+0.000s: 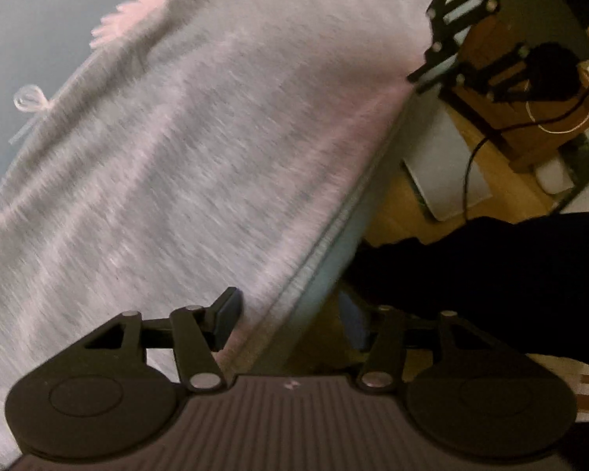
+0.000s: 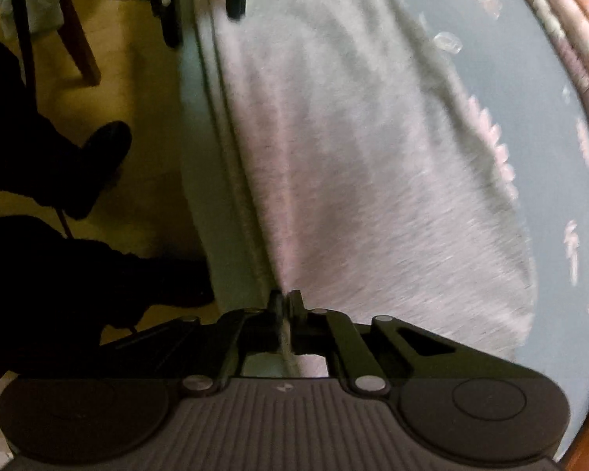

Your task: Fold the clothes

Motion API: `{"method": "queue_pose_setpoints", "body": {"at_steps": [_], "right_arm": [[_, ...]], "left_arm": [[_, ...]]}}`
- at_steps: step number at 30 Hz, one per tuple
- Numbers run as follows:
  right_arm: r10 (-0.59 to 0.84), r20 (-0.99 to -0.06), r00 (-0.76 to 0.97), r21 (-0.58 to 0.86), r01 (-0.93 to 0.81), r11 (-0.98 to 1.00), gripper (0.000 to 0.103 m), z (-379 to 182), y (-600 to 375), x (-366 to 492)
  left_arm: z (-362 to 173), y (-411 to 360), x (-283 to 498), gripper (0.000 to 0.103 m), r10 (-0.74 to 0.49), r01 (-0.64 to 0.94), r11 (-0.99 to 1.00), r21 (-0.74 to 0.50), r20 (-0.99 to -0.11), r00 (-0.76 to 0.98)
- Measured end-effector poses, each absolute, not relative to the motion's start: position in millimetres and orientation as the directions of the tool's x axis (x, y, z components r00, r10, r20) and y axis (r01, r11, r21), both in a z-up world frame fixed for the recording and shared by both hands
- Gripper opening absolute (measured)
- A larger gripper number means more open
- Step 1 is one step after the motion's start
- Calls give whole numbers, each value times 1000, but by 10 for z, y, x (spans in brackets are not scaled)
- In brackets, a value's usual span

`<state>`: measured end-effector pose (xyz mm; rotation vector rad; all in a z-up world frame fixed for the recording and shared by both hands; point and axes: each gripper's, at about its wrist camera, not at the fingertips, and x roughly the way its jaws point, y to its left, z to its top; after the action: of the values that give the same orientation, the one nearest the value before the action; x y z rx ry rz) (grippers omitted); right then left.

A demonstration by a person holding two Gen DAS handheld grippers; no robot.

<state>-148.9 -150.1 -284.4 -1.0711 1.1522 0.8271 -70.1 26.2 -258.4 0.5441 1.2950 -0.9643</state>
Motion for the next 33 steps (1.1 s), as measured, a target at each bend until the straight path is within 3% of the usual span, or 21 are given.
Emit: {"method": "queue_pose_setpoints", "body": {"at_steps": [1, 4, 6, 7, 8, 11, 16, 19, 23, 29, 33], "right_arm": [[-20, -974, 223, -219, -930, 294, 19, -2869, -1509, -1487], [-3, -975, 224, -213, -922, 324, 23, -2775, -1542, -1426], [34, -974, 224, -187, -878, 440, 37, -2618, -1614, -1302], [51, -970, 238, -181, -843, 507, 51, -2534, -1662, -1262], [50, -966, 253, -181, -803, 567, 60, -2510, -1721, -1186], [28, -959, 281, -174, -666, 725, 60, -2535, -1893, -934], [92, -976, 197, 3, -412, 911, 63, -2818, -2276, -762], [191, -970, 153, 150, -242, 959, 101, -2969, -2469, -780], [278, -934, 224, 262, -97, 960, 103, -3026, -2615, -847], [199, -969, 150, 182, -117, 976, 103, -3002, -2448, -825], [299, -936, 187, 282, -115, 953, 102, -2786, -2454, -653]], "left_arm": [[-2568, 270, -694, 55, -278, 836, 521, -173, -960, -26], [-2418, 306, -622, 55, -305, 829, 531, -178, -952, -9], [-2307, 309, -499, 59, -365, 804, 561, -195, -931, 29], [-2297, 298, -424, 61, -389, 781, 585, -218, -921, 34], [-2315, 274, -363, 61, -408, 760, 604, -239, -912, 38], [-2419, 142, -287, 61, -425, 736, 629, -248, -903, 59], [-2644, 190, -478, 63, -410, 659, 696, -286, -911, 37], [-2676, 320, -578, 67, -410, 609, 726, -319, -912, 11], [-2655, 379, -523, 66, -385, 561, 767, -310, -923, 16], [-2460, 233, -70, 67, -387, 557, 801, -220, -900, 200], [-2652, 216, 132, 66, -362, 458, 858, -232, -907, 218]]}}
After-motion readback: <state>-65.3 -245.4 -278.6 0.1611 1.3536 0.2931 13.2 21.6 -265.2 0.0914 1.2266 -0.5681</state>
